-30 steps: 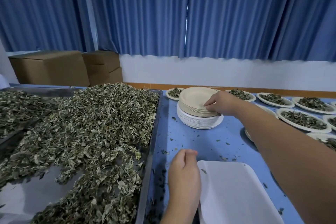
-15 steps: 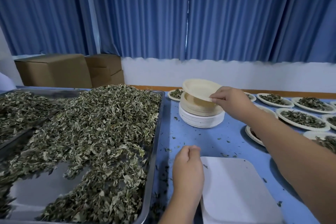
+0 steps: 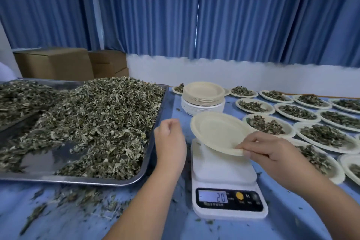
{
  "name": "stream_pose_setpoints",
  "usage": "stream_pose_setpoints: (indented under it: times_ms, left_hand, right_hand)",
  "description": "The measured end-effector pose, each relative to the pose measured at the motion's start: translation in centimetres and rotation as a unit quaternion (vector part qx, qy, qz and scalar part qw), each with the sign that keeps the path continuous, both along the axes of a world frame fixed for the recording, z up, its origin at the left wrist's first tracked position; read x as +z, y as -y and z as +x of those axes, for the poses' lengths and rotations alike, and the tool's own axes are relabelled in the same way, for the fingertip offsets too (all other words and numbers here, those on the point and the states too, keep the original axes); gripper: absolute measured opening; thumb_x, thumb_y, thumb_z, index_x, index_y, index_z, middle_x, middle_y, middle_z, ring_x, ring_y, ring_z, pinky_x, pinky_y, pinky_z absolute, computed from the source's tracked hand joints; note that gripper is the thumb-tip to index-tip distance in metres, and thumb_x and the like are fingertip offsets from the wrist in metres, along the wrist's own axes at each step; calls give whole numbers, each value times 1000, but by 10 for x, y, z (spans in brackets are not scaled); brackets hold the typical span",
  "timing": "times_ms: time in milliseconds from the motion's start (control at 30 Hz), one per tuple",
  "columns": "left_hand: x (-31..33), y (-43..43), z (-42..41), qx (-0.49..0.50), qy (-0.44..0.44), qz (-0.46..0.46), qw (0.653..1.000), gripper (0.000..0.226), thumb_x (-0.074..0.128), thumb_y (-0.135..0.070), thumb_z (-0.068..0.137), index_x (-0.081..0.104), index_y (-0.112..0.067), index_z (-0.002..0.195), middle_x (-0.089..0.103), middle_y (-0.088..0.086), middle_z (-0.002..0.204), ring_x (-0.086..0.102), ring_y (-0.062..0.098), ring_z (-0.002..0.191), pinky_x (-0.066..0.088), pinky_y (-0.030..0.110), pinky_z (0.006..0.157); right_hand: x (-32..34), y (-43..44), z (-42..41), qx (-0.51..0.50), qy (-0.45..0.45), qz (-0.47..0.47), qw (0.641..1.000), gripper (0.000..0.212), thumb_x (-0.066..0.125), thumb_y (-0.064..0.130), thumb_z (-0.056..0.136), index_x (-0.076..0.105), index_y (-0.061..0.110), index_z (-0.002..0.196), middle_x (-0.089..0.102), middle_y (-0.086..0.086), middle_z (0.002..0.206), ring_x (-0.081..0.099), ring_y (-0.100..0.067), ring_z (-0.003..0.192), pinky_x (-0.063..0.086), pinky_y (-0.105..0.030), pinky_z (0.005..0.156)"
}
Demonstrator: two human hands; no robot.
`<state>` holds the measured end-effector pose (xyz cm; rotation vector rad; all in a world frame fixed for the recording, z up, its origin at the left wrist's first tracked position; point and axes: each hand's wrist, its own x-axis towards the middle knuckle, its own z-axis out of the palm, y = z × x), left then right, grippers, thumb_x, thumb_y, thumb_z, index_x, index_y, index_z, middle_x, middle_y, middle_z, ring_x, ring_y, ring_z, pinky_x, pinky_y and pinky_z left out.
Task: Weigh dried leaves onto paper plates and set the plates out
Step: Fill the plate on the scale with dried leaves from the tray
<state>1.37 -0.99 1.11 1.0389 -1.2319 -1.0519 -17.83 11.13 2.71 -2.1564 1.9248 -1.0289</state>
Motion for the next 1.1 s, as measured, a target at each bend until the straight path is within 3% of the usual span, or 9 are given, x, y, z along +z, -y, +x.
stream_pose_setpoints:
  times_ms: [67, 267, 400, 600, 667, 733, 800, 967, 1100]
  left_hand:
    - [5, -2, 1, 8, -21, 12, 1000, 14, 46, -26, 98, 58, -26, 93, 58, 5, 105, 56, 14, 86, 40, 28, 66]
    - [8, -13, -3, -9, 11, -32, 999, 14, 47, -28, 98, 57, -26, 89, 53, -3, 84, 51, 5, 70, 40, 23, 61]
    - [6, -13, -4, -15, 31, -25, 999, 15, 45, -32, 99, 58, -28, 93, 56, -2, 101, 54, 5, 77, 40, 21, 62]
    - [9, -11, 6, 17, 158, -53, 986, 15, 44, -33, 98, 57, -26, 97, 46, 0, 116, 47, -4, 86, 35, 29, 79]
    - [10, -12, 14, 79, 347, -85, 931, 24, 44, -38, 97, 58, -24, 110, 45, 2, 121, 51, 9, 98, 40, 34, 85]
    - [12, -16, 25, 138, 527, -92, 834, 37, 44, -45, 94, 55, -23, 122, 46, 6, 127, 48, 26, 115, 38, 40, 94]
    - [19, -19, 38, 147, 609, -41, 778, 48, 40, -52, 93, 52, -22, 129, 47, 9, 132, 45, 31, 122, 36, 43, 97]
    - [20, -17, 79, 120, 675, 114, 719, 60, 26, -57, 95, 46, -18, 136, 43, 12, 139, 44, 34, 124, 36, 47, 97]
    - [6, -21, 85, 68, 673, 122, 726, 62, 20, -56, 97, 51, -15, 131, 54, 11, 130, 50, 32, 117, 40, 43, 90]
  right_hand:
    - [-1, -9, 1, 27, -37, 10, 999, 22, 67, 7, 87, 77, 24, 95, 63, 19, 91, 60, 2, 82, 38, -8, 70]
    - [-7, -16, -1, 47, -70, 58, 995, 20, 65, 15, 90, 75, 27, 102, 61, 24, 94, 62, -9, 78, 47, -28, 76]
    - [-9, -17, -5, 60, -72, 105, 990, 25, 62, 20, 93, 71, 32, 112, 54, 32, 104, 59, -4, 71, 41, -12, 65]
    - [-8, -15, -9, 40, -62, 82, 994, 26, 61, 19, 93, 70, 31, 114, 55, 29, 103, 59, -8, 76, 45, -20, 71]
    - [-7, -15, -8, 20, -38, 32, 999, 24, 62, 16, 91, 73, 27, 109, 59, 24, 95, 59, -5, 75, 41, -14, 67]
    - [-6, -15, -7, 2, -12, -18, 1000, 20, 63, 12, 90, 75, 23, 102, 62, 20, 91, 57, 0, 74, 38, -8, 65]
    - [-6, -15, -6, -9, 16, -43, 999, 18, 64, 12, 90, 76, 24, 96, 62, 17, 86, 55, 1, 68, 36, -6, 62]
    - [-8, -11, -7, -34, 48, -53, 997, 15, 62, 18, 91, 75, 25, 89, 63, 12, 87, 50, -3, 59, 34, -7, 58]
    - [-9, -10, -8, -45, 51, -73, 995, 14, 62, 18, 91, 75, 23, 87, 62, 8, 86, 50, -1, 58, 34, -7, 57]
